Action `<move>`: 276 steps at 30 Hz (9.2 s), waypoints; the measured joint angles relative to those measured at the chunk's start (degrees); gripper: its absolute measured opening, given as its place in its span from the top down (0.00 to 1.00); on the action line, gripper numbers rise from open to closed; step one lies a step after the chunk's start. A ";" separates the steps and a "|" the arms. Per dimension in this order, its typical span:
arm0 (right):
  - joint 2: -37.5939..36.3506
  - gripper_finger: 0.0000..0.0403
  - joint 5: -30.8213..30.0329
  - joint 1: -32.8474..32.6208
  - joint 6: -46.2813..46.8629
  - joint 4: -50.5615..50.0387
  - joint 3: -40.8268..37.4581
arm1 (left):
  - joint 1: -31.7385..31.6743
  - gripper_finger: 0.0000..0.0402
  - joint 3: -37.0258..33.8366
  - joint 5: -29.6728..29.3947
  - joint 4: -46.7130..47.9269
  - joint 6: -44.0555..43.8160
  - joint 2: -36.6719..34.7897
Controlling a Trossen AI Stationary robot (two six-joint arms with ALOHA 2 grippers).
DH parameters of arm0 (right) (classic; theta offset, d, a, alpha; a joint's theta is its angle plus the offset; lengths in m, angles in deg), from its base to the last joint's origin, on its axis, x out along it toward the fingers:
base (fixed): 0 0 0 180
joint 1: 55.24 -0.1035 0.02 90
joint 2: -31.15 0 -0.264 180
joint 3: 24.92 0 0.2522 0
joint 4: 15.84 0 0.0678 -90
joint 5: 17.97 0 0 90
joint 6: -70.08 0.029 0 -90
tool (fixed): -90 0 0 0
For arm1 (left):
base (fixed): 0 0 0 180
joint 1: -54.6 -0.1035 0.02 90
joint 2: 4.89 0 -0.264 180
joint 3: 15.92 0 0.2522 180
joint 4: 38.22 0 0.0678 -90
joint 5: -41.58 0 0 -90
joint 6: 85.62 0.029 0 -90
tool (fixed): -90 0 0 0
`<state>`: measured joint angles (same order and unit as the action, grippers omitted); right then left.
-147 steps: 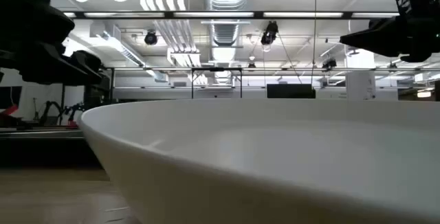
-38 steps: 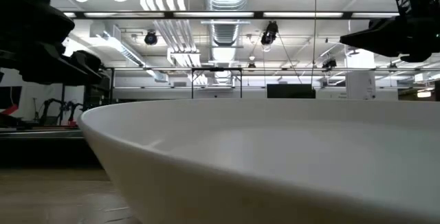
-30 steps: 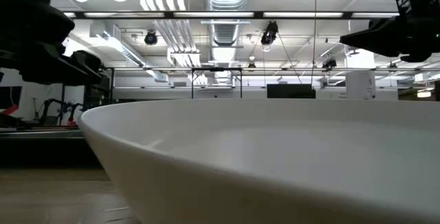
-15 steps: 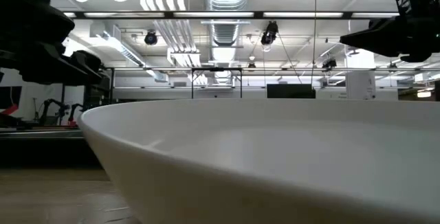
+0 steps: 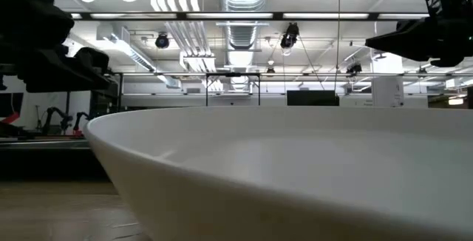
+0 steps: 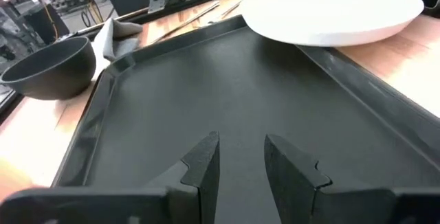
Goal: Set up tray
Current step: Put the yellow plastic mug on the black serving tray, then put the white plate on the black serving tray
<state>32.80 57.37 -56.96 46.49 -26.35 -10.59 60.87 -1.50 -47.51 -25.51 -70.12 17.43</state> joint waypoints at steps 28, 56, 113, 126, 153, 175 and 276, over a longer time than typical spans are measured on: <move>-0.01 0.83 0.01 0.00 0.00 -0.01 0.00 | -4.91 0.76 0.58 -29.34 -32.99 3.61 -0.01; 0.02 0.83 -0.07 -0.02 0.00 0.00 -0.01 | -47.51 0.76 30.39 26.27 -16.45 -2.29 50.44; -0.02 0.83 -0.24 -0.02 0.00 0.00 -0.01 | -46.77 0.76 44.43 19.81 6.61 15.97 58.69; 0.00 0.83 -0.28 -0.02 0.00 0.00 -0.01 | -46.01 0.76 49.54 18.05 16.66 20.64 58.71; 0.00 0.83 -0.28 -0.02 0.00 0.00 0.00 | -42.94 0.83 67.51 11.53 29.75 19.36 79.43; 0.00 0.83 -0.39 0.00 0.00 0.02 -0.01 | -40.29 1.00 64.36 10.80 41.03 14.96 71.15; 0.02 0.83 -0.39 0.00 0.00 0.02 0.01 | -31.34 0.80 52.52 10.99 49.93 -1.67 39.89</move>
<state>32.82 56.98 -56.96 46.49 -26.33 -10.58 29.52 51.02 -36.52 24.42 -71.79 57.32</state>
